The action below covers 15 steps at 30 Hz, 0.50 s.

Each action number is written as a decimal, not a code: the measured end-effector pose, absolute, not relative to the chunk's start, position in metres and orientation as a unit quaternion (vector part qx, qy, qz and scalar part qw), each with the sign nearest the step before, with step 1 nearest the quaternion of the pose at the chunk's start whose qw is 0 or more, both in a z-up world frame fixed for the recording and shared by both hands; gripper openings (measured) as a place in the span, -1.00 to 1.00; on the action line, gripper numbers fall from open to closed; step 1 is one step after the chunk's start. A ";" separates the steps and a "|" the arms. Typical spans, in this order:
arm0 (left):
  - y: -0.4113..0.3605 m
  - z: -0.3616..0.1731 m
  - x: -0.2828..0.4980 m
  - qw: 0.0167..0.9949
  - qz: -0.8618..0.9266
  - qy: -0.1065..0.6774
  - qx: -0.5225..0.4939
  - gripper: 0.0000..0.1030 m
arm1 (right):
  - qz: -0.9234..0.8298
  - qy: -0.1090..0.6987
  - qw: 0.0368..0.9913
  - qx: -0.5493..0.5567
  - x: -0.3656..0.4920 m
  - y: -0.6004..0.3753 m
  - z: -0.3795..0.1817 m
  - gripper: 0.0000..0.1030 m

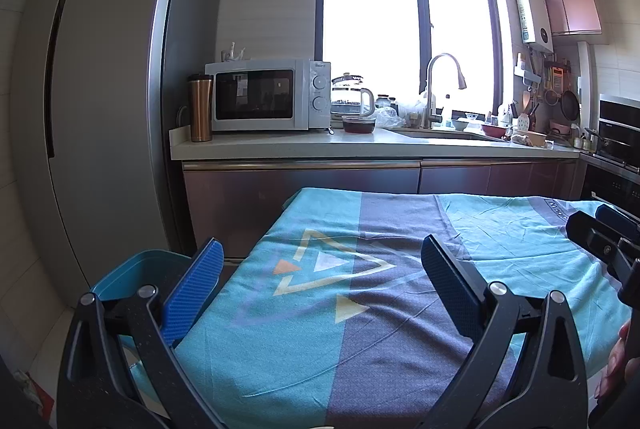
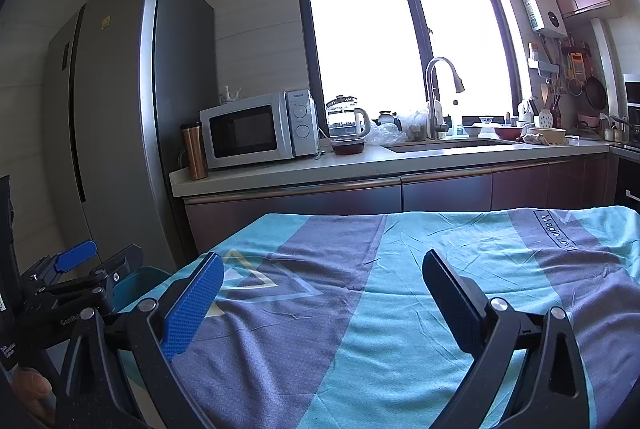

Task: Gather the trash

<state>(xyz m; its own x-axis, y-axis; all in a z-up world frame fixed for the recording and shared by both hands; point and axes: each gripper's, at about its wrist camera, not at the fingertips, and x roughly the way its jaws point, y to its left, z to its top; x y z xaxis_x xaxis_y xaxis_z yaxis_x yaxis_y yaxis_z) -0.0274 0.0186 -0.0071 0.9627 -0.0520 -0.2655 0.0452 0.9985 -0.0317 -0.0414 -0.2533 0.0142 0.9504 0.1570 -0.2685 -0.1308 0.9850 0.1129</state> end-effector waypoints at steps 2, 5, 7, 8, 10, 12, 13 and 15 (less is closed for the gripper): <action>0.019 -0.008 -0.027 0.991 -0.024 0.134 -0.013 0.89 | 0.073 0.139 0.987 0.048 -0.041 -0.253 0.014 0.87; 0.019 -0.009 -0.027 0.991 -0.023 0.133 -0.013 0.89 | 0.072 0.137 0.987 0.049 -0.042 -0.254 0.014 0.87; 0.018 -0.009 -0.027 0.991 -0.023 0.132 -0.013 0.89 | 0.071 0.136 0.987 0.049 -0.042 -0.253 0.014 0.87; 0.018 -0.009 -0.027 0.991 -0.023 0.131 -0.013 0.89 | 0.070 0.136 0.987 0.050 -0.042 -0.253 0.014 0.87; 0.018 -0.008 -0.027 0.991 -0.022 0.131 -0.014 0.89 | 0.070 0.135 0.987 0.051 -0.043 -0.252 0.013 0.87; 0.019 -0.007 -0.027 0.991 -0.022 0.130 -0.015 0.89 | 0.068 0.134 0.987 0.052 -0.043 -0.252 0.013 0.87; 0.019 -0.007 -0.027 0.991 -0.020 0.129 -0.015 0.89 | 0.068 0.134 0.987 0.052 -0.043 -0.252 0.012 0.87; 0.019 -0.006 -0.026 0.992 -0.019 0.128 -0.014 0.89 | 0.067 0.134 0.987 0.053 -0.043 -0.253 0.012 0.87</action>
